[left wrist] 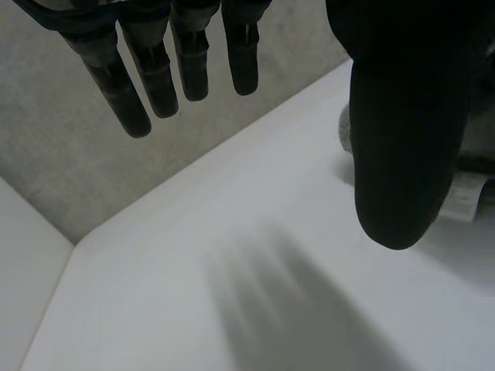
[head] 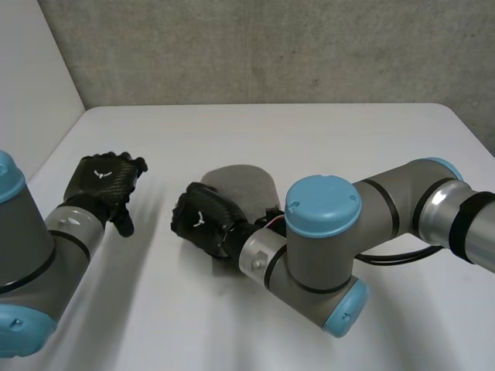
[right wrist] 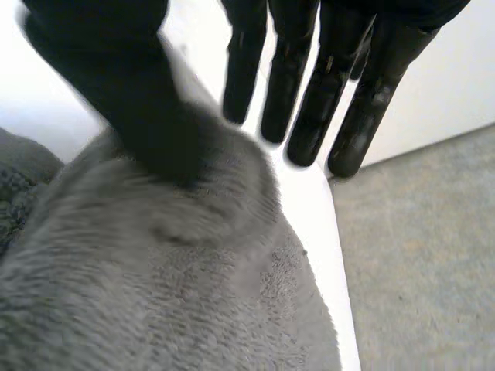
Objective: Fold the laundry
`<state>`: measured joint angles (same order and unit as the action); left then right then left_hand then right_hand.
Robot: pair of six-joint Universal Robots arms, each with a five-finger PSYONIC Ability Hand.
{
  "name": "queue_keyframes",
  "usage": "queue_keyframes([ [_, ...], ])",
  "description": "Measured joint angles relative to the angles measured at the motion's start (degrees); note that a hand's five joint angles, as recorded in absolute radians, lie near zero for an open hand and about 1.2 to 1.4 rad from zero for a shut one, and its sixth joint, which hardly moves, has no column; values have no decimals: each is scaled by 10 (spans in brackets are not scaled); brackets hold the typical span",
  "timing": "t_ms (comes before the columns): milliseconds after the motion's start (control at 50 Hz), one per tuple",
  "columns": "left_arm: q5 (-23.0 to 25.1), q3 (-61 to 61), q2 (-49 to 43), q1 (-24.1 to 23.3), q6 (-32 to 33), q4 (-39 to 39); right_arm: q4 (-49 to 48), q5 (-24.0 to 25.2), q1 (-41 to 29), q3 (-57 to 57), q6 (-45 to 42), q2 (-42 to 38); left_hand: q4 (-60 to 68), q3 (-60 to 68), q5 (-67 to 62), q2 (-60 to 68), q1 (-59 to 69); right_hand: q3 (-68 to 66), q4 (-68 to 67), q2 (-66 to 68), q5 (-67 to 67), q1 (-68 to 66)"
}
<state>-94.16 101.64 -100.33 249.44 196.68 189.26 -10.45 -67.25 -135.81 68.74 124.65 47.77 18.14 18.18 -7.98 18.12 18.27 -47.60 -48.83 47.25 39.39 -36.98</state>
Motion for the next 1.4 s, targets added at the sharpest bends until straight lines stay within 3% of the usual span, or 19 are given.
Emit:
queue_keyframes([
  [60, 16, -7, 7, -6, -10, 1, 7, -30, 5, 11, 19, 12, 0, 0, 0, 0, 0, 318, 326, -314, -318, 238],
  [80, 17, -10, 8, -9, -15, 1, 9, -39, 6, 16, 27, 19, 0, 0, 0, 0, 0, 335, 346, -329, -340, 248],
  [200, 20, -43, 7, -34, -52, 2, 16, -80, 22, 47, 104, 69, 0, 0, 0, 0, 0, 359, 359, -349, -361, 257],
  [220, 20, -71, 4, -50, -78, 2, 18, -96, 46, 67, 189, 105, 0, 0, 0, 0, 0, 359, 359, -349, -362, 257],
  [260, 19, -96, -4, -63, -97, 2, 19, -102, 66, 77, 254, 127, 0, 0, -1, 0, 0, 359, 359, -349, -362, 257],
  [280, 18, -115, -12, -74, -109, 2, 23, -105, 89, 85, 328, 151, 1, 0, -2, 1, 0, 359, 359, -349, -363, 257],
  [360, 16, -173, -48, -108, -132, -1, 41, -104, 132, 91, 461, 187, 1, 1, -2, 1, 0, 359, 359, -349, -363, 257],
  [460, 13, -245, -125, -148, -140, -11, 88, -95, 164, 70, 536, 181, 1, 1, -3, 1, 2, 359, 359, -349, -364, 257],
  [660, 11, -304, -264, -159, -122, -39, 165, -86, 171, -13, 500, 58, 1, 1, -4, 2, 1, 359, 359, -349, -364, 257],
  [920, 11, -242, -278, -149, -48, -65, 182, -101, 158, -59, 421, -24, -3, -4, -1, -3, -8, 359, 359, -349, -364, 261],
  [1140, 8, -234, -159, -151, -47, -68, 179, -170, 146, -64, 385, 78, -19, -19, 18, -19, -20, 359, 359, -349, -364, 261],
  [1240, -3, -260, -49, -121, -53, -84, 177, -216, 165, -65, 390, 194, -35, -35, 35, -35, -36, 359, 359, -349, -364, 261],
  [1400, -5, -293, 41, -64, -77, -176, 190, -258, 195, -57, 413, 269, -55, -55, 54, -55, -56, 359, 359, -349, -364, 261],
])
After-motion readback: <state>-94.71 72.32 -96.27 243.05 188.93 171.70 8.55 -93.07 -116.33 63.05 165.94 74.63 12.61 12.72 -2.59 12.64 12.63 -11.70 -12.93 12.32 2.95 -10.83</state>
